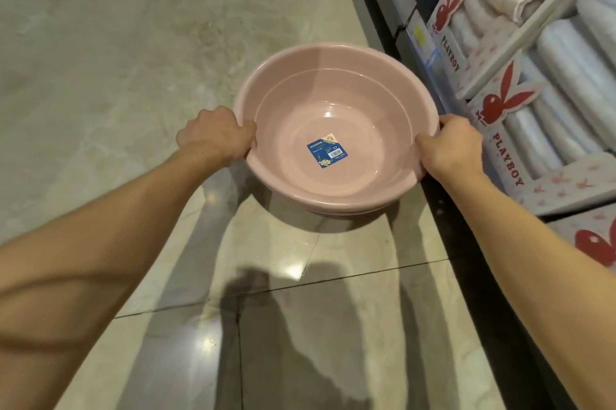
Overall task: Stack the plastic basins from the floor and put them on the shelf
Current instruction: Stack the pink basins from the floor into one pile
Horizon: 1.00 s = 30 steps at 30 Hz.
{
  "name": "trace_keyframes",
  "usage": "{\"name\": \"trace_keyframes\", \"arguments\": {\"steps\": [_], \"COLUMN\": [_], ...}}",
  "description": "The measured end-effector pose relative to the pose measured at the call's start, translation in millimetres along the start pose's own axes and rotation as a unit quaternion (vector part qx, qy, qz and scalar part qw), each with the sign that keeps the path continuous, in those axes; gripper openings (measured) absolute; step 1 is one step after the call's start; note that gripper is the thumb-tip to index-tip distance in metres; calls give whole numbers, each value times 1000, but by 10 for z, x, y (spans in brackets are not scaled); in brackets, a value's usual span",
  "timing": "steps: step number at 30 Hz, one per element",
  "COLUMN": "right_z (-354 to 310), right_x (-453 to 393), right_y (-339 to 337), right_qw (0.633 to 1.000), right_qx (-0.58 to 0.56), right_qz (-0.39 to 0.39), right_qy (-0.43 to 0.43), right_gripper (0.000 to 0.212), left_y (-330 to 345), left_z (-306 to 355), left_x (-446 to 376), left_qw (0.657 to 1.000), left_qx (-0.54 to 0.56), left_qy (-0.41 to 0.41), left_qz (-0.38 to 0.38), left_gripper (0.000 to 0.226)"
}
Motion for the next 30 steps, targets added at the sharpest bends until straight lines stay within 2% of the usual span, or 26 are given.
{"name": "trace_keyframes", "arguments": {"steps": [4, 9, 12, 16, 19, 21, 24, 27, 30], "right_z": [-10, -3, 25, 216, 413, 503, 538, 458, 399], "right_x": [41, 196, 268, 341, 525, 661, 771, 840, 874], "right_y": [58, 111, 114, 163, 271, 359, 505, 610, 655], "right_qw": [998, 993, 994, 995, 960, 934, 899, 872, 859], "right_qx": [52, 111, 97, -62, -222, -274, -316, -348, -382], "right_qz": [9, 24, 20, -34, -76, -123, -194, -240, -224], "right_qy": [27, -24, -40, 69, 154, 193, 233, 246, 258], "right_gripper": [38, 36, 35, 37, 35, 38, 54, 46, 29], "left_y": [77, 136, 176, 229, 373, 499, 659, 761, 798], "left_z": [-6, -35, -32, -101, -207, -261, -253, -166, -92], "left_x": [-22, -53, -63, -49, 141, 341, 559, 640, 675], "left_qw": [1000, 999, 997, 984, 966, 951, 920, 895, 881], "left_qx": [20, 46, 80, 168, 236, 273, 339, 383, 412], "left_qy": [5, 3, 1, -16, -34, -42, -63, -83, -95], "left_qz": [-19, -20, -19, -50, -98, -137, -187, -213, -215], "left_gripper": [43, 42, 42, 44, 52, 64, 82, 75, 57]}}
Point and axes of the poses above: each hand's wrist, its own x-axis away from the middle knuckle, its own y-axis out of the palm, z = x × y, the point moved 5 cm from there along -x, towards the middle knuckle, and after that the axes turned 2 degrees about -x, right-handed, at the moved point
